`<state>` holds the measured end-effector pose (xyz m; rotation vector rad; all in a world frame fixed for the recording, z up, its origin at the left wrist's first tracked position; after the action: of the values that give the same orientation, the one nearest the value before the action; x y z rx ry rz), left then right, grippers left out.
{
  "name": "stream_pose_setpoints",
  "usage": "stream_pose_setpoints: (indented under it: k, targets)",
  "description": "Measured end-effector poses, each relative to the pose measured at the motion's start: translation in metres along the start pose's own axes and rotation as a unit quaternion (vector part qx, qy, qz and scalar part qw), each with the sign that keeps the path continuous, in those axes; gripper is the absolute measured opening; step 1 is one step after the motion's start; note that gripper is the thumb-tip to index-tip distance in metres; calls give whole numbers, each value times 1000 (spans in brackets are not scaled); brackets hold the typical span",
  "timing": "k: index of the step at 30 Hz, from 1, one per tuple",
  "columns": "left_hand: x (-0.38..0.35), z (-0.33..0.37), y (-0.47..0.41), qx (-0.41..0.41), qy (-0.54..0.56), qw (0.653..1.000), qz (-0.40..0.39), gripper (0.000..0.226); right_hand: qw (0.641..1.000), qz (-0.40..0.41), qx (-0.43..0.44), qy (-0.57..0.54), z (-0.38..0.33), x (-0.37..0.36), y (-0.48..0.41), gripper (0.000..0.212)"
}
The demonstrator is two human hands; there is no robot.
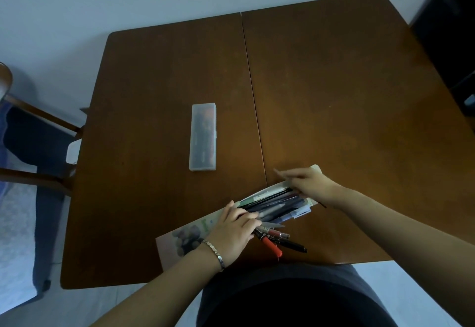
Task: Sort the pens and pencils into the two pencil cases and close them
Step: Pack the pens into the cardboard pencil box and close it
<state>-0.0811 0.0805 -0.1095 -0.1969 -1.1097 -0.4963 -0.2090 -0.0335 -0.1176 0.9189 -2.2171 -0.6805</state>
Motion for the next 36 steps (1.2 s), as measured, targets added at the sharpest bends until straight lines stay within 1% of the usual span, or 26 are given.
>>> stream_pose_setpoints:
  k: [1,2,3,4,5,7,9,10,12,15,16,18,19,21,22,23,24,26,27,29,30,31,32,33,35,36]
  targets:
    - [-1,-1,0,6,-4,1000,-3,50,993,-16,45,105,-10,-5,2,37]
    - [-3,-3,1,6,-6,1000,-6,47,971,-26,96,216,-21,-11,5,38]
    - [-4,-3,1,3,1,1000,-2,44,938,-28,137,316,-29,-19,7,35]
    - [-4,-4,2,5,10,1000,-2,42,906,-28,165,389,-36,-28,8,32]
    - [-4,-4,2,5,6,1000,2,43,881,-25,179,438,-41,-37,7,29]
    - [-2,-2,2,-3,-6,1000,2,54,858,-17,183,480,-44,-55,0,27]
    - [1,0,1,-2,16,1000,3,63,855,-2,203,476,-48,-73,-6,26]
    - [3,1,1,-4,18,1000,7,64,858,12,233,459,-52,-80,-8,25]
    - [3,-1,2,0,11,1000,16,66,874,17,277,398,-55,-87,-8,25]
    - [4,-3,5,-5,3,999,42,66,888,14,289,358,-53,-77,0,31]
    - [3,-4,5,-2,9,999,39,66,886,32,296,356,-50,-69,5,31]
    - [3,-5,5,5,17,999,31,66,880,98,298,358,-45,-49,15,30]
    - [4,-4,5,5,17,999,32,63,877,136,286,361,-38,-37,17,30]
    - [5,-3,5,3,19,999,35,55,899,185,207,339,-25,-11,18,26]
    - [6,-2,4,3,20,999,36,49,912,191,156,327,-15,0,16,26]
    - [6,-2,4,4,18,999,36,46,923,177,110,325,-7,5,14,27]
    - [6,-2,4,10,14,999,31,46,920,155,85,349,-3,6,10,28]
    - [4,-4,4,18,10,1000,15,52,904,122,76,401,-6,2,7,31]
    - [4,-5,4,19,8,1000,15,49,890,117,84,432,-11,-2,6,33]
    - [8,-3,3,21,-2,1000,21,28,861,114,99,485,-18,-9,2,35]
    - [11,-3,2,35,-3,999,21,24,853,112,102,499,-20,-11,1,34]
    - [10,-4,0,49,1,999,14,24,852,104,104,502,-21,-13,-1,32]
    - [11,-5,-2,65,0,998,11,22,864,94,98,484,-21,-12,-2,29]
    - [11,-6,-4,72,-9,997,12,18,886,86,86,448,-18,-10,-4,27]
    - [10,-7,-8,94,-23,995,8,26,941,96,46,322,-8,3,-5,23]
    - [11,-7,-10,105,-28,994,5,30,959,120,29,256,-3,11,-3,21]
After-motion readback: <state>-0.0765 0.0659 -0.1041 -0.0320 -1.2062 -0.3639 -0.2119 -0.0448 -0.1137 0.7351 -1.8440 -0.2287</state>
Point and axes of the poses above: each hand's wrist, its own y-axis away from the middle knuckle, its own x-axis out of the back of the hand, z = x × y, the point moved 8 cm from there along -y, towards the middle knuckle, and after that the axes turned 11 degrees about y, right-handed, at the moved point
